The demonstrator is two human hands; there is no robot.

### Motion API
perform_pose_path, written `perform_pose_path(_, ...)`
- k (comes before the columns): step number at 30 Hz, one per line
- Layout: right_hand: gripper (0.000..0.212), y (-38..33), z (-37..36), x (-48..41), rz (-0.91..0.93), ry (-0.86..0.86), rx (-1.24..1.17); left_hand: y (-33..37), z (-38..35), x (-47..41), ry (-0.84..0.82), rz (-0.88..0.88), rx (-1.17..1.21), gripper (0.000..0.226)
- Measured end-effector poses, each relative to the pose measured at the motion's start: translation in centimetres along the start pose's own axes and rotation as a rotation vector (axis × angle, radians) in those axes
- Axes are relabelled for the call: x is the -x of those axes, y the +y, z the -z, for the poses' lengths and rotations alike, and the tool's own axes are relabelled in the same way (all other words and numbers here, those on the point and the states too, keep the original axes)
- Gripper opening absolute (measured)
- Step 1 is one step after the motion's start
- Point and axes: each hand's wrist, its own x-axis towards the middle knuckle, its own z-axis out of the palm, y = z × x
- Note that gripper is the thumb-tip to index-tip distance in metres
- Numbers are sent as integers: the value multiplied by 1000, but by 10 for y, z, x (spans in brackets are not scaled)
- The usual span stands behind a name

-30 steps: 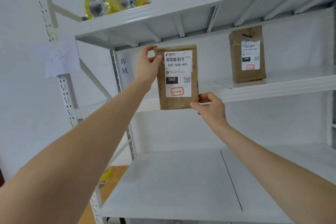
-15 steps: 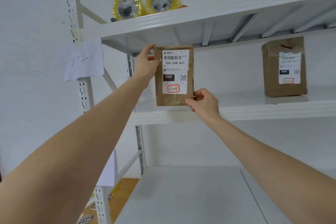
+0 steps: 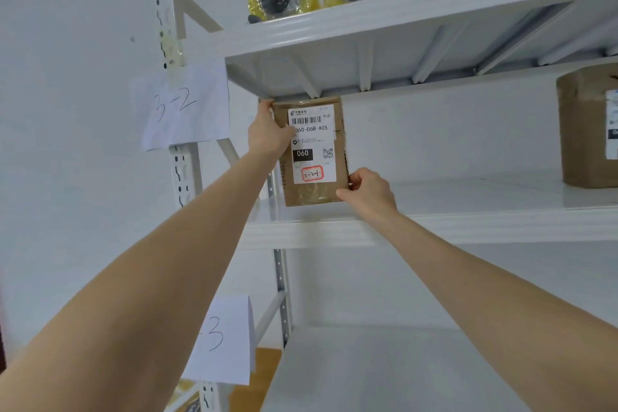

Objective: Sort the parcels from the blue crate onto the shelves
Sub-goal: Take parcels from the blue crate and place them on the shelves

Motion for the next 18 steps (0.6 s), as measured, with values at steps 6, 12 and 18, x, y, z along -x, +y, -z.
perform_pose_path(6,17,-3,-38,-13,-57,-54,146,-39,1,-21,-77,57,-57,64)
perform_pose_path(12,17,-4,-46,-25,-136,-72,262,-60,-6,-29,-119,5,-88,68)
perform_pose_path(18,14,-7,-53,-35,-150,-69,325,-71,-11,-39,-140,-8,-95,68)
